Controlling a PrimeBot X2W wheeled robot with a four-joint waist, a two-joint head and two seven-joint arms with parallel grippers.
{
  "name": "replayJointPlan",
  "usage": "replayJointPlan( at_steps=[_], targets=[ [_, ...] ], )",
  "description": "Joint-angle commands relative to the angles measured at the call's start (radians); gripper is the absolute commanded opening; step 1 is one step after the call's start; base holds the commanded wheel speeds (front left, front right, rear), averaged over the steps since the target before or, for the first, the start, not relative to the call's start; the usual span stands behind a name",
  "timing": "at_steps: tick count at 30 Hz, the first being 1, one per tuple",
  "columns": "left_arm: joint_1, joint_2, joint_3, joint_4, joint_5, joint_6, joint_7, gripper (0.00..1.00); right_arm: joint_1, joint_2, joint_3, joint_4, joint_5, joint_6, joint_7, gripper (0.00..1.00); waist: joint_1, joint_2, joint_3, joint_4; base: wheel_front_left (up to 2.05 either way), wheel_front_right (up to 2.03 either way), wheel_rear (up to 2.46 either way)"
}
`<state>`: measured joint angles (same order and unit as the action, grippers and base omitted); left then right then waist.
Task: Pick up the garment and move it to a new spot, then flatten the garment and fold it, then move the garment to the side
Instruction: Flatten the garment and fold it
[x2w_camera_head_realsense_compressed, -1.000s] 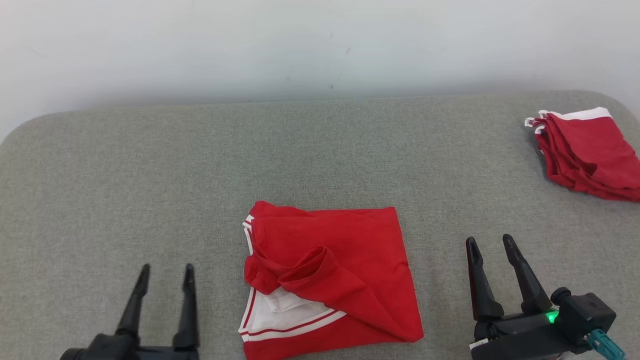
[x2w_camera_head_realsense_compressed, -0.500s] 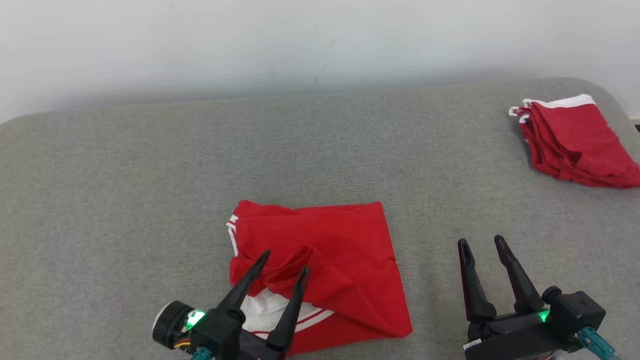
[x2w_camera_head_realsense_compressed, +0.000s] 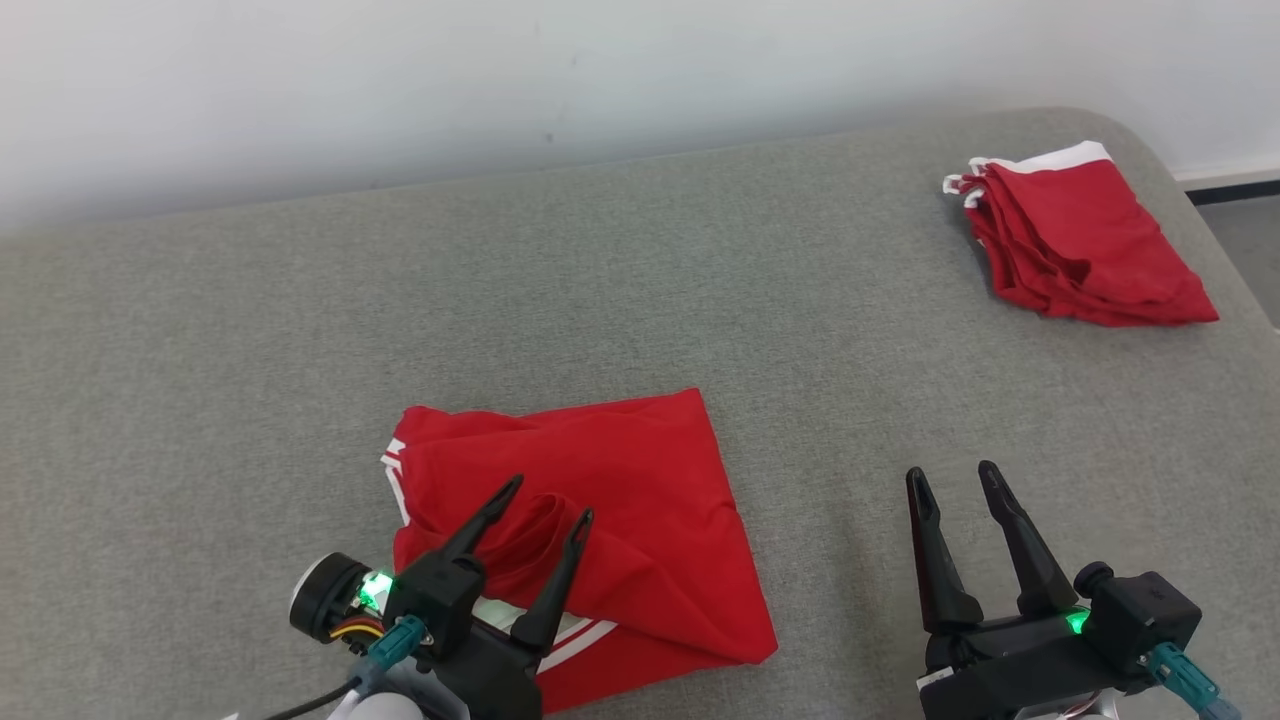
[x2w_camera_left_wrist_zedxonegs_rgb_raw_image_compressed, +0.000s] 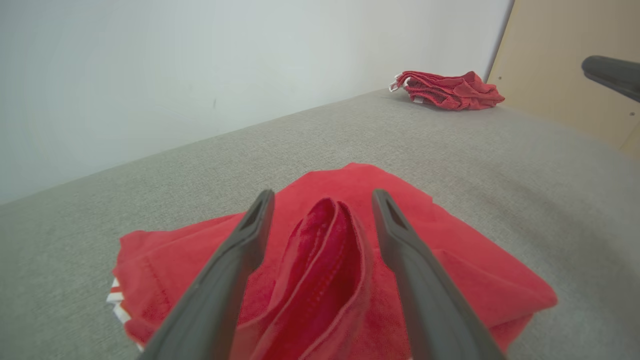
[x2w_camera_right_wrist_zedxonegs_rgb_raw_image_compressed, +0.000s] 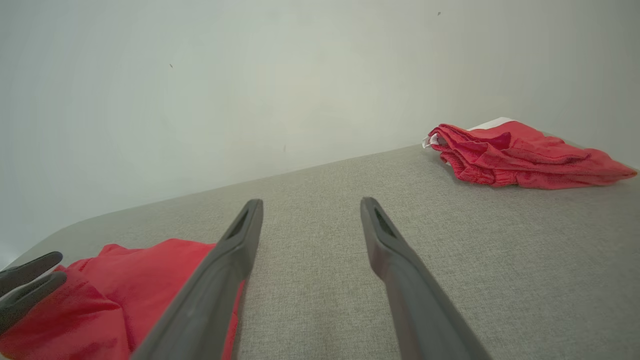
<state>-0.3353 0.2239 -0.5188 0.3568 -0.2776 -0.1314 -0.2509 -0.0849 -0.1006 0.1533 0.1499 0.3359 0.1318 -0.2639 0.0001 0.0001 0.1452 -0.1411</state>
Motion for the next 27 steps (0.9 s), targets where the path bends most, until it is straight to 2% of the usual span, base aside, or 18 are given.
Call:
replayJointPlan(
  at_steps=[1, 2, 3, 4, 5, 12, 23, 24, 25, 26, 27],
  targets=[
    [-0.014, 0.004, -0.007, 0.013, -0.007, 0.002, 0.003, 1.0, -0.011, 0.004, -0.002, 0.001, 0.008, -0.003, 0.0, 1.0, -0.0001, -0.0001, 0.01, -0.017, 0.0, 0.0, 0.0],
    [-0.022, 0.007, -0.007, 0.025, -0.012, 0.002, 0.006, 1.0, -0.012, 0.005, -0.004, 0.0, 0.008, -0.003, 0.0, 1.0, -0.0001, -0.0001, 0.012, -0.021, 0.0, 0.0, 0.0],
    [-0.029, 0.01, -0.007, 0.04, -0.016, 0.002, 0.011, 0.73, -0.012, 0.006, -0.006, -0.001, 0.008, -0.003, 0.0, 1.0, -0.0001, -0.0001, 0.012, -0.023, 0.0, 0.0, 0.0],
    [-0.035, 0.011, -0.011, 0.051, -0.022, 0.002, 0.015, 0.26, -0.011, 0.007, -0.007, -0.001, 0.007, -0.003, 0.0, 1.0, -0.0001, -0.0001, 0.013, -0.025, 0.0, 0.0, 0.0],
    [-0.041, 0.013, -0.013, 0.06, -0.023, 0.002, 0.018, 0.0, -0.01, 0.008, -0.009, -0.002, 0.006, -0.003, 0.0, 1.0, -0.0001, -0.0001, 0.013, -0.026, 0.0, 0.0, 0.0],
    [-0.045, 0.018, -0.027, 0.04, -0.041, 0.002, 0.003, 0.0, 0.005, 0.01, -0.024, -0.009, -0.003, -0.003, 0.0, 1.0, -0.0001, -0.0001, 0.0, -0.001, 0.0, 0.0, 0.0],
    [0.11, 0.048, -0.027, -0.137, -0.065, 0.021, -0.01, 0.0, 0.021, -0.005, -0.029, -0.008, -0.003, -0.003, 0.0, 1.0, -0.0001, -0.0001, -0.016, 0.089, 0.0, 0.0, 0.0],
    [0.125, 0.051, -0.024, -0.143, -0.068, 0.025, -0.011, 0.15, 0.021, -0.006, -0.028, -0.007, -0.002, -0.003, 0.0, 1.0, -0.0001, -0.0001, -0.016, 0.094, 0.0, 0.0, 0.0],
    [0.137, 0.056, -0.022, -0.149, -0.066, 0.027, -0.012, 0.47, 0.022, -0.008, -0.029, -0.006, -0.001, -0.003, 0.0, 1.0, -0.0001, -0.0001, -0.016, 0.099, 0.0, 0.0, 0.0],
    [0.148, 0.057, -0.018, -0.155, -0.065, 0.032, -0.012, 0.95, 0.022, -0.009, -0.026, -0.005, -0.001, -0.003, 0.0, 1.0, -0.0001, -0.0001, -0.017, 0.103, 0.0, 0.0, 0.0],
    [0.158, 0.054, -0.013, -0.16, -0.071, 0.036, -0.013, 1.0, 0.022, -0.01, -0.026, -0.004, 0.0, -0.003, 0.0, 1.0, -0.0001, -0.0001, -0.018, 0.105, 0.0, 0.0, 0.0]
  ],
)
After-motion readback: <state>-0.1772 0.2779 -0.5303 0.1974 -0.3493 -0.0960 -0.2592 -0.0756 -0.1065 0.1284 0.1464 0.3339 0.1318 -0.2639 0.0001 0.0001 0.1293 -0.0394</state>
